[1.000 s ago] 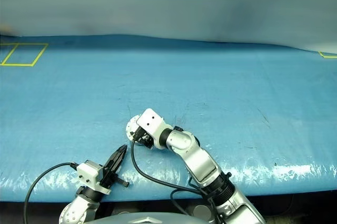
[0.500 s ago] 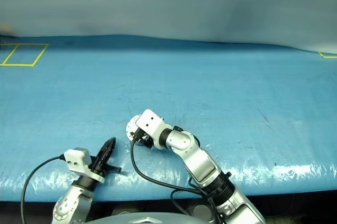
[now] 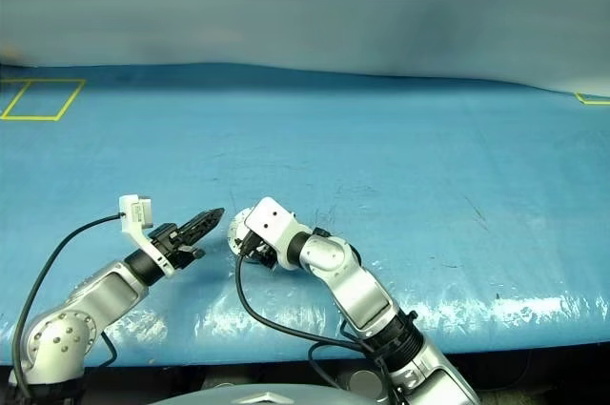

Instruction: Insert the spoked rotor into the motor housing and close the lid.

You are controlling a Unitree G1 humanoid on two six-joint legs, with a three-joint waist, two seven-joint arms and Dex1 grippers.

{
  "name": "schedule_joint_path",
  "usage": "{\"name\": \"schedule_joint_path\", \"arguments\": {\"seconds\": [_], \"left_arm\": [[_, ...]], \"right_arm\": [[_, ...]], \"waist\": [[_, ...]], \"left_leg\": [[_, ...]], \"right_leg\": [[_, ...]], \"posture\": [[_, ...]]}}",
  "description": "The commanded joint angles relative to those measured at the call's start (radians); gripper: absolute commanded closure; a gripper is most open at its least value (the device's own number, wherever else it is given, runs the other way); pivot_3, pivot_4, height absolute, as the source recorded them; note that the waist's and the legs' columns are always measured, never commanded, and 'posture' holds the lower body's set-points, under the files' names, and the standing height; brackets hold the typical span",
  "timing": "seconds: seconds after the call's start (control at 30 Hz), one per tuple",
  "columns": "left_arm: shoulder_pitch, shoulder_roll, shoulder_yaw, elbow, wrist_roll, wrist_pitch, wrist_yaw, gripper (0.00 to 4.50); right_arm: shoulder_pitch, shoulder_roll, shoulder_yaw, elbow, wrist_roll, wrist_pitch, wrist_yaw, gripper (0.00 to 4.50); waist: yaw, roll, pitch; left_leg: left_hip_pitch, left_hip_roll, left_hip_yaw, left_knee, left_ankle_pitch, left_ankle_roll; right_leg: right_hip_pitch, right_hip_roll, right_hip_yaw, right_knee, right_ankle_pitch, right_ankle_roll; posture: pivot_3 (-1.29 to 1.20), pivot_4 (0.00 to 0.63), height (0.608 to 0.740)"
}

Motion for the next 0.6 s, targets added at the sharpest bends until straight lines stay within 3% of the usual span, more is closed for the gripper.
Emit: {"name": "schedule_joint_path", "arguments": {"seconds": [0.03,0.4,0.6], "left_arm": [[-0.051,0.01,-0.017,0.045,0.038,0.032,-0.035,4.5],[-0.106,0.023,-0.1,0.107,0.199,0.086,-0.136,4.5],[-0.103,0.08,-0.218,0.095,0.427,-0.017,-0.2,4.5]], "right_arm": [[0.019,-0.001,-0.006,0.033,-0.018,0.02,-0.017,1.46],[0.033,0.006,-0.005,0.022,-0.016,0.027,-0.026,1.46],[0.037,0.004,-0.006,0.019,-0.019,0.034,-0.027,1.46]], "waist": [[-0.001,0.0,0.0],[0.004,0.0,0.0],[0.008,0.001,-0.003]], "left_leg": [[0.0,0.0,0.0,0.0,0.0,0.0],[0.0,0.0,0.0,-0.001,0.0,-0.001],[0.003,0.0,0.0,-0.001,0.0,-0.001]], "right_leg": [[0.0,0.0,0.0,0.0,0.0,0.0],[0.0,0.0,0.0,0.0,0.0,0.0],[-0.001,0.0,0.0,-0.001,0.0,0.0]], "posture": [[0.0,0.15,0.74],[0.0,0.15,0.74],[0.0,0.15,0.74]]}}
